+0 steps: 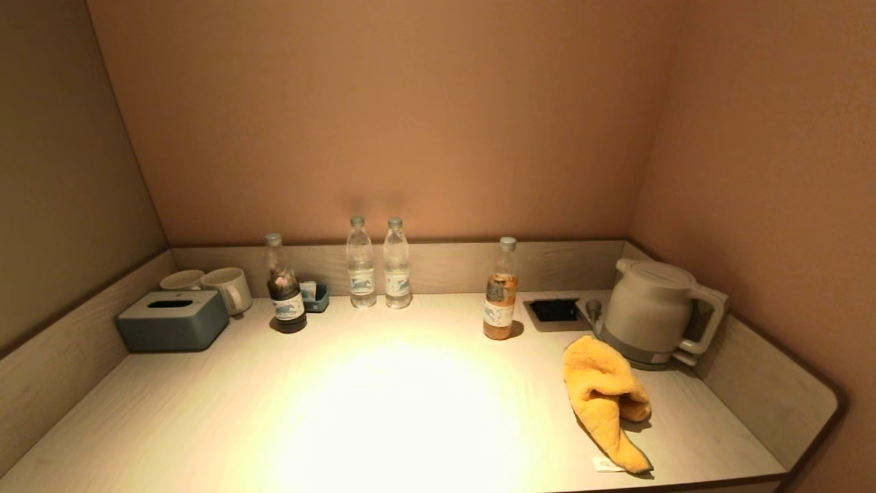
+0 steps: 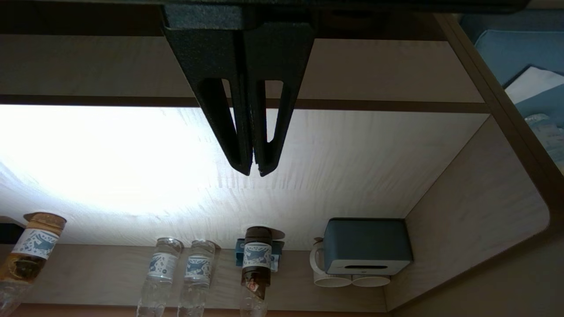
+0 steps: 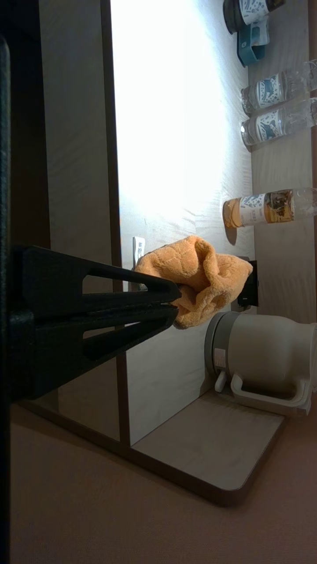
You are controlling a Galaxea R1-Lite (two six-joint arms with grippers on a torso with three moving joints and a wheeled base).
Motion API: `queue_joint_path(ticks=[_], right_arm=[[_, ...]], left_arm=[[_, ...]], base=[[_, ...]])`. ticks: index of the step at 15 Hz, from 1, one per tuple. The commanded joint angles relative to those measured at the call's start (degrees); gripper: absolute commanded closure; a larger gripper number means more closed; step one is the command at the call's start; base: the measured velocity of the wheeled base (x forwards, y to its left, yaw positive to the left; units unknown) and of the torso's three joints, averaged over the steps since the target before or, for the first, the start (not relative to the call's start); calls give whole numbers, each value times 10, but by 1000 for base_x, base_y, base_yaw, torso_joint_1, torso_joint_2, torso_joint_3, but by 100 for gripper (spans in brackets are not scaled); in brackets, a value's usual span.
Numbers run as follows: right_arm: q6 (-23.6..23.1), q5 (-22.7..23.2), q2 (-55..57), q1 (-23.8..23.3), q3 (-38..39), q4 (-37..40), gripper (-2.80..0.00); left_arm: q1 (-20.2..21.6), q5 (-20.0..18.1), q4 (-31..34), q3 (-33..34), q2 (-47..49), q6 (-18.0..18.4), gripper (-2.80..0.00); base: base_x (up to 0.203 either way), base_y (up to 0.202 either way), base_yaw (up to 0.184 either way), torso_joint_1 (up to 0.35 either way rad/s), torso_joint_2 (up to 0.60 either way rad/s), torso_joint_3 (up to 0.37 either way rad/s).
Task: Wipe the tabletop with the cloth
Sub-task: Pick up the tablecloth
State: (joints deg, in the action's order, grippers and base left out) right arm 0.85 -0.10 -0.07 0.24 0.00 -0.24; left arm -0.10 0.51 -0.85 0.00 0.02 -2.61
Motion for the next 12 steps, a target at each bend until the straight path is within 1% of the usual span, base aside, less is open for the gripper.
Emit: queue_joint_path(ticks=[1, 12], right_arm=[[-1, 0, 1, 0, 0, 0, 0], [0, 0, 2, 0, 0, 0, 0]], left_arm=[[0, 0, 0, 0, 0, 0, 0], [0, 0, 0, 0, 0, 0, 0]], base=[[0, 0, 0, 0, 0, 0], [0, 0, 0, 0, 0, 0]])
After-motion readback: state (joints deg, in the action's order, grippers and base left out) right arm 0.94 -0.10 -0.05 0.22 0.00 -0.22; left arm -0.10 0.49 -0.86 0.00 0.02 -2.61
